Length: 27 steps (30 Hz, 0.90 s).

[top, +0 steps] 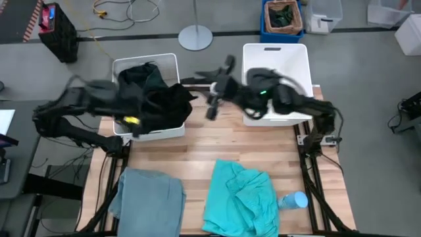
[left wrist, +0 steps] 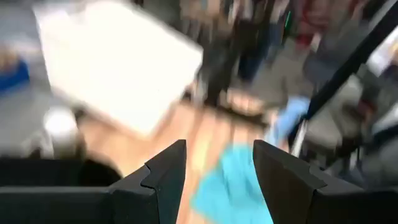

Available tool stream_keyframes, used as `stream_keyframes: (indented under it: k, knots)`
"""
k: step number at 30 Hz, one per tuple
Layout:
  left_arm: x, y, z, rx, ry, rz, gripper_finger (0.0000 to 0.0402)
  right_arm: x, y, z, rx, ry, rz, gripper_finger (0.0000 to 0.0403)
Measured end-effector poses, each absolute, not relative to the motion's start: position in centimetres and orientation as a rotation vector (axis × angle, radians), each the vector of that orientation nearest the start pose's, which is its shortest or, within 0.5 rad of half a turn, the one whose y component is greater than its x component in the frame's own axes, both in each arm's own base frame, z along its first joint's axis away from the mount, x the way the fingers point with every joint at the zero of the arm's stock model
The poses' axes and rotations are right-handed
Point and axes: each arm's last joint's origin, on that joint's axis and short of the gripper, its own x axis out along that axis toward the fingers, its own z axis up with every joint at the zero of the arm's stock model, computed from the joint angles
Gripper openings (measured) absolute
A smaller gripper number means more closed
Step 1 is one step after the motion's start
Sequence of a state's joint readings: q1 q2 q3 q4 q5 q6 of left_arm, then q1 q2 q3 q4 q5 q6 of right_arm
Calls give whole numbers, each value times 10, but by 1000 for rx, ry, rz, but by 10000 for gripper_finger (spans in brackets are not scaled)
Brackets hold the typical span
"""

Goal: Sort clothes
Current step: Put the blue pants into the right white laundry bin

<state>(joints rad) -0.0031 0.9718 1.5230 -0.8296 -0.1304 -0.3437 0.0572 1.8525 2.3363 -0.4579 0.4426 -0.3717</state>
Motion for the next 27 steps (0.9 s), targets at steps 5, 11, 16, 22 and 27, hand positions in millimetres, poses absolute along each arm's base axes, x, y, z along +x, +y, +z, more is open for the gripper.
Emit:
stream_keyframes:
  k: [5, 11, 16, 22, 27]
  knots:
    - [172, -12, 439, -345, 624, 54, 180, 335, 6, 545, -346, 97, -420, 178]
    - [193, -40, 400, -295, 1034, -49, 180, 302, 6, 553, -277, 144, -419, 170]
    - [205, -68, 382, -288, 1224, -178, 180, 291, 15, 557, -272, 146, -399, 169]
    - [216, -98, 356, -210, 1443, -175, 189, 284, 29, 560, -324, 146, -405, 169]
    - [227, -115, 329, -175, 1608, -104, 227, 278, 36, 562, -324, 135, -384, 169]
